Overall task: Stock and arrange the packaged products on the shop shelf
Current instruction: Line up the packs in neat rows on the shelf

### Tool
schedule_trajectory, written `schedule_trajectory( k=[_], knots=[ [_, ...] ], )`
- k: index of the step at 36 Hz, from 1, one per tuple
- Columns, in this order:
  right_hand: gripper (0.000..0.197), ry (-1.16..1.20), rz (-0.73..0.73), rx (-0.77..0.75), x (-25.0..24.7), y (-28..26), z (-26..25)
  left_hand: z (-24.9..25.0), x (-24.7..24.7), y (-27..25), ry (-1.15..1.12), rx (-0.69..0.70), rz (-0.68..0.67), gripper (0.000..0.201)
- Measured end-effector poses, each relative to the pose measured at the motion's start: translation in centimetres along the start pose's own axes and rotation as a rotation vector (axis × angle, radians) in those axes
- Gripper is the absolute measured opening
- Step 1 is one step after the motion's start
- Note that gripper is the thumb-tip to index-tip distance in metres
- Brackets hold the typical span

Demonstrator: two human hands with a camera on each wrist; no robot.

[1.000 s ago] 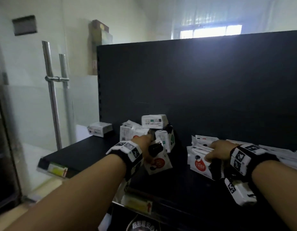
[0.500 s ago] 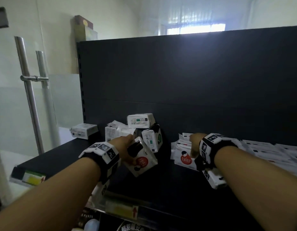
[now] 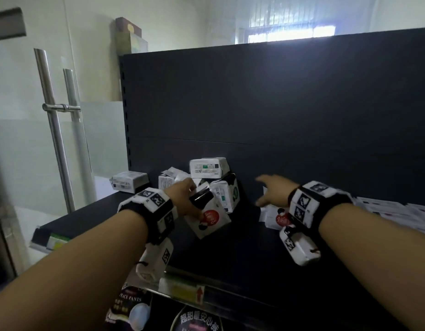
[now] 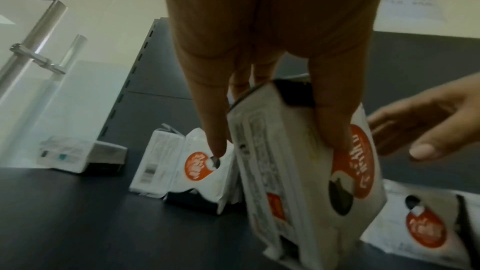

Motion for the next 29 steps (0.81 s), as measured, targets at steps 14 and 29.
schedule_trajectory(
  k=[14, 29],
  knots=[
    [0.057, 0.266, -0.117, -0.241, -3.3, -7.8, -1.8, 12.3, -0.1, -2.2, -0.25, 0.454, 0.002, 0.091],
    [0.057, 0.354, 0.164, 0.137, -5.2, -15.1, 12.6, 20.4, 8.3, -0.2, 0.09, 0.494, -0.19, 0.069]
  ],
)
Point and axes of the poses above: each hand's wrist, its own y-axis towards the middle knuckle, its own x-axis out of the palm, z = x × y, the point moved 7 cm from there along y, towards the middle knuckle, and after that the axes turned 8 degrees about -z, right-handed, at the moved point
